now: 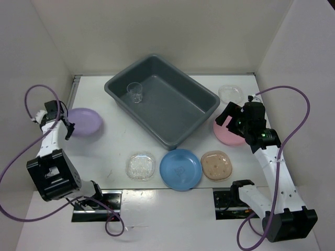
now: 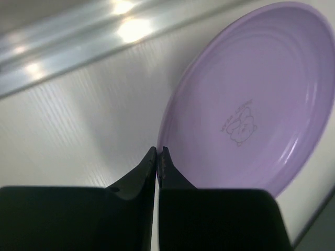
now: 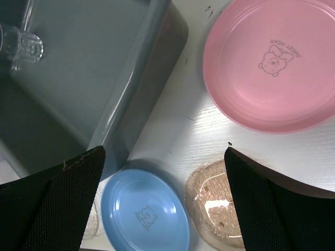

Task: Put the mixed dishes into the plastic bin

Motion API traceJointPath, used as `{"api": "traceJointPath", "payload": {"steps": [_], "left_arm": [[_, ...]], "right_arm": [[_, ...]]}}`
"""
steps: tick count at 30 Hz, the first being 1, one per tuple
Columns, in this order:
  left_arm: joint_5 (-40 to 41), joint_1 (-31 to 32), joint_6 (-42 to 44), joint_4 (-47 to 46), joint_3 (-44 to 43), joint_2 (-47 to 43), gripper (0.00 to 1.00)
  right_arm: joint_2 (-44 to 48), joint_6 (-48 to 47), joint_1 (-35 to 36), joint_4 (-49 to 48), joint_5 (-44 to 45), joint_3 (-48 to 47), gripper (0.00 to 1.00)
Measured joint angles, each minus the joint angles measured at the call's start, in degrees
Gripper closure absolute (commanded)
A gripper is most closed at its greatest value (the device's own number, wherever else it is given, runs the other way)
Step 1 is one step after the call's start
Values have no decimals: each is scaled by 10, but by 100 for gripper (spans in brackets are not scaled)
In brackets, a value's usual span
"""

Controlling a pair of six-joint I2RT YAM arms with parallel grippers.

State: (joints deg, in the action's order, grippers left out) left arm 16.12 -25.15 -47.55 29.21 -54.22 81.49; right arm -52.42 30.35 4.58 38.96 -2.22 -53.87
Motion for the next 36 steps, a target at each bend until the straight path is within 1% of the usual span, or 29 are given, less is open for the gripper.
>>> {"api": "traceJointPath", "payload": {"steps": [3, 6, 10, 12, 15, 17, 21, 23, 26, 28, 31, 36], "left_arm": [[38, -17, -7, 27, -53, -28, 100], [28, -14, -7, 30, -97, -37, 100], [-70, -11, -4, 30, -155, -49, 100], [-140, -4, -9, 3, -181, -55, 100], [-245, 23, -31, -63, -206, -61, 100], [-285, 64, -47, -98, -217, -60, 100], [-321, 187, -66, -149, -248, -23, 100], [-334, 249, -71, -173, -269, 23, 100], [-325, 344, -79, -188, -308, 115, 100], [-321, 391, -80, -190, -339, 181, 100], [-317, 431, -79, -185, -371, 253, 100], [-281, 457, -65, -156, -427, 343, 100]], "right_arm": [[1, 0, 0, 0, 0, 0, 0], [1, 0, 0, 0, 0, 1, 0], [1, 0, 0, -3, -2, 3, 0], [1, 0, 0, -3, -2, 3, 0], [1, 0, 0, -4, -2, 3, 0], [1, 0, 0, -4, -2, 3, 0], [1, 0, 0, -4, -5, 3, 0], [2, 0, 0, -4, -6, 3, 0], [7, -1, 0, -4, -6, 3, 0], [13, -2, 0, -3, -6, 3, 0], [20, -3, 0, -2, -4, 3, 0], [36, -4, 0, 11, 12, -5, 0]]}}
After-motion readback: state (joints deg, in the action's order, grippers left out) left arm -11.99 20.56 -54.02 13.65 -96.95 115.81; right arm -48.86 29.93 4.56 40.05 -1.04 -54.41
